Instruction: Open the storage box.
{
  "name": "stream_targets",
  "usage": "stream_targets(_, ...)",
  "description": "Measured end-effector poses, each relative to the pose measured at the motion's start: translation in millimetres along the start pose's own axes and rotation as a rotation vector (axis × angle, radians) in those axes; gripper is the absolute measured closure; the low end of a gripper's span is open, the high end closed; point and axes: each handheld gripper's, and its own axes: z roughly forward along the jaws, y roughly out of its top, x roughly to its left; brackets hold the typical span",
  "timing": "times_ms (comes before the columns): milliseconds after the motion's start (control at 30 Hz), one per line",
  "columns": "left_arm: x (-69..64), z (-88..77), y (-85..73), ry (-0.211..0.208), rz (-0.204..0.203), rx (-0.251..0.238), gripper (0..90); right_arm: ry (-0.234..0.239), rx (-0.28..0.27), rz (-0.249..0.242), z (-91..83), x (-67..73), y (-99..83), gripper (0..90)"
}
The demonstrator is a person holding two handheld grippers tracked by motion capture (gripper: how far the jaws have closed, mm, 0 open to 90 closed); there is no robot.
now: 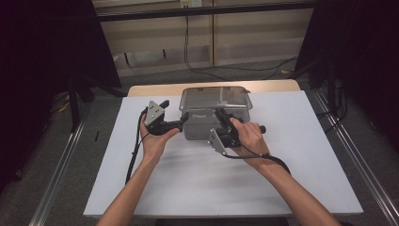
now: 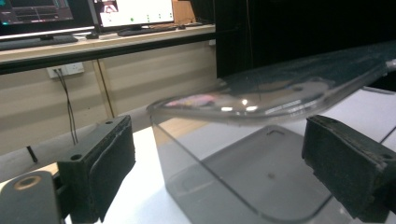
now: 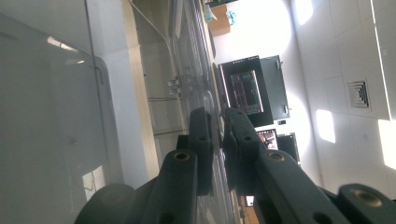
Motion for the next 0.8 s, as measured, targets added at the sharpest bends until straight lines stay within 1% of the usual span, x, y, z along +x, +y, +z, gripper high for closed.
stream_targets(100,-0.8,2.9,3.2,-0.002,0.007,-0.014,13.2,-0.002,-0.004,-0.003,0.3,-1.9,0.2,82.5)
stream_targets(133,-1.0,4.0,3.7,-0.009,0.012,-0.018,14.3,-0.002,-0.003,-0.004,0.4,-2.1,0.1,82.4)
stream_targets(200,-1.4,5.2,3.6,-0.023,0.007,-0.012,16.1,-0.001,-0.004,-0.002,0.4,-2.0,0.3,82.4)
stream_targets(233,-1.5,5.8,3.3,-0.021,0.005,-0.012,16.4,-0.001,-0.004,0.0,0.4,-1.7,0.3,82.4)
stream_targets(267,-1.3,6.5,2.8,-0.021,0.015,-0.013,17.2,0.0,0.0,0.001,0.2,-1.4,0.4,82.4)
stream_targets(300,-0.9,6.8,2.8,-0.016,0.028,-0.018,20.5,0.001,0.0,0.0,0.3,-1.4,0.5,82.3)
stream_targets(333,-0.9,7.1,2.7,-0.01,0.031,-0.022,22.5,0.0,0.002,0.001,0.1,-1.1,0.8,82.4)
stream_targets(400,-0.2,8.2,2.9,-0.012,0.027,-0.022,22.7,0.003,-0.001,-0.003,0.4,-1.1,0.7,82.4)
stream_targets(467,-0.2,9.2,3.2,-0.017,0.041,-0.023,24.4,0.002,-0.001,0.0,0.4,-1.3,0.5,82.3)
stream_targets(567,-1.1,10.7,4.2,-0.021,0.064,-0.028,29.3,0.001,-0.004,0.0,0.5,-1.8,0.4,82.3)
stream_targets(633,-1.9,12.1,4.4,-0.033,0.075,-0.031,30.9,0.001,-0.006,0.001,0.7,-1.8,0.4,82.3)
stream_targets(700,-2.7,13.3,4.2,-0.045,0.082,-0.035,34.8,0.001,-0.006,0.001,0.7,-2.0,0.3,82.3)
stream_targets(767,-3.9,15.7,3.7,-0.052,0.068,-0.044,35.7,0.002,-0.006,0.001,0.7,-2.0,0.2,82.1)
stream_targets(800,-3.9,15.7,3.7,-0.052,0.068,-0.044,36.3,0.002,-0.006,0.001,0.7,-2.0,0.2,82.1)
